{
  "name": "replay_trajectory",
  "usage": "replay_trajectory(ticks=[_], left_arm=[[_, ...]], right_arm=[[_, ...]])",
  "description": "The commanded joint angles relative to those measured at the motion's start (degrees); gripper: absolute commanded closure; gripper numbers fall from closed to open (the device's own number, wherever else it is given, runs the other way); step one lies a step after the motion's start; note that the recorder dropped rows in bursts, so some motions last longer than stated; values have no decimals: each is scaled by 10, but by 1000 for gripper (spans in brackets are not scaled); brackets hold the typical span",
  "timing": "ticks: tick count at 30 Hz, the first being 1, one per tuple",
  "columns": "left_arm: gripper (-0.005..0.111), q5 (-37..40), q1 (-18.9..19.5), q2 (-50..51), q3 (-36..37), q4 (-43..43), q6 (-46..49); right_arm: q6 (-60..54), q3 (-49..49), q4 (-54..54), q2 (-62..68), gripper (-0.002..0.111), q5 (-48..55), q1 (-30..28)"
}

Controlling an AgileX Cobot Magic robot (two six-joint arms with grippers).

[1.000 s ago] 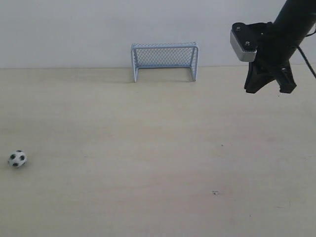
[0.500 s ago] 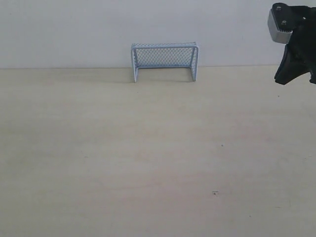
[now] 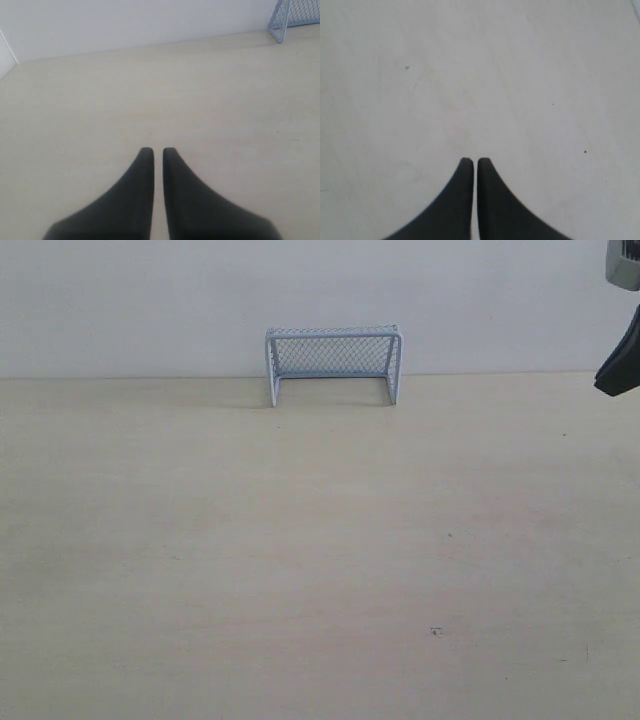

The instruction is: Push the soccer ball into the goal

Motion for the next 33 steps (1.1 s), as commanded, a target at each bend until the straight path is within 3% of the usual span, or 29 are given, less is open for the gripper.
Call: replay_trajectory(ticks=[1, 13, 19, 33], left_arm=[[100, -2, -5, 3, -2, 0, -5], [100, -2, -5, 3, -2, 0, -5], [100, -2, -5, 3, -2, 0, -5], [100, -2, -5, 3, -2, 0, -5]], right_arm=[[7, 55, 14, -46, 108, -34, -5], [15, 175, 83, -159, 108, -73, -5], [29, 176, 85, -167, 108, -4, -5], [29, 176, 86, -167, 108, -3, -5]])
